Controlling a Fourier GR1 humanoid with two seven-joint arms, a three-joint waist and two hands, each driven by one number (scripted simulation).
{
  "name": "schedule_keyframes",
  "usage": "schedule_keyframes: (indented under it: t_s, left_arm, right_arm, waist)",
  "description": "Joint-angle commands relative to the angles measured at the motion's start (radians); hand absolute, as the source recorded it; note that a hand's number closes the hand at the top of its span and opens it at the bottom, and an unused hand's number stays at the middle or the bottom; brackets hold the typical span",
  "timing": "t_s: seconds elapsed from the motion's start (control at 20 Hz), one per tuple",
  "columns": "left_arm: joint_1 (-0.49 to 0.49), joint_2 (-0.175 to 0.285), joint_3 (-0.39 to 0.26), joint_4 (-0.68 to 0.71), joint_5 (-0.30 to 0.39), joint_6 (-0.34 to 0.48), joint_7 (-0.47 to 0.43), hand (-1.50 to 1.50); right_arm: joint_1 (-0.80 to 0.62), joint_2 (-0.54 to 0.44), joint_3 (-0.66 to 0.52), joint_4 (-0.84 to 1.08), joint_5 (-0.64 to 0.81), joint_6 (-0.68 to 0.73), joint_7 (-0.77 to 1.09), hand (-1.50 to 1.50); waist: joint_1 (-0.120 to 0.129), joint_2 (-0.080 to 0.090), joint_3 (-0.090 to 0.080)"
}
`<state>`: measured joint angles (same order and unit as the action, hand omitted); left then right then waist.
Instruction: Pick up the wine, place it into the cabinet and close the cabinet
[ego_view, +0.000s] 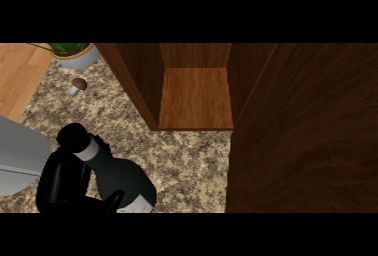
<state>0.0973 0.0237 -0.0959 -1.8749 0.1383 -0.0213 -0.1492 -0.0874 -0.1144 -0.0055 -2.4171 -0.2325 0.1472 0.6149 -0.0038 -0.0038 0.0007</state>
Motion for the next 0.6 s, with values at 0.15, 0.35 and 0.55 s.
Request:
schedule_keyframes:
  t_s: [0.15, 0.35, 0.55]
  left_arm:
    - [-0.150, -0.023, -0.133, -0.024, -0.012, 0.125, 0.143, 1.50]
    - [-0.146, -0.023, -0.284, -0.011, -0.032, 0.251, 0.102, 1.50]
    - [-0.291, -0.024, -0.319, -0.001, -0.025, 0.392, 0.210, 1.50]
  right_arm:
    - [-0.020, -0.016, -0.048, -0.075, -0.083, -0.010, 0.043, -1.50]
    - [0.021, 0.007, 0.006, -0.138, -0.061, -0.022, 0.059, -1.50]
    - [0.109, 0.007, -0.044, -0.103, -0.101, 0.049, -0.043, -1.50]
  waist:
    - [-0.003, 0.003, 0.000]
    - [-0.005, 0.002, -0.001]
    - [-0.008, 0.002, 0.000]
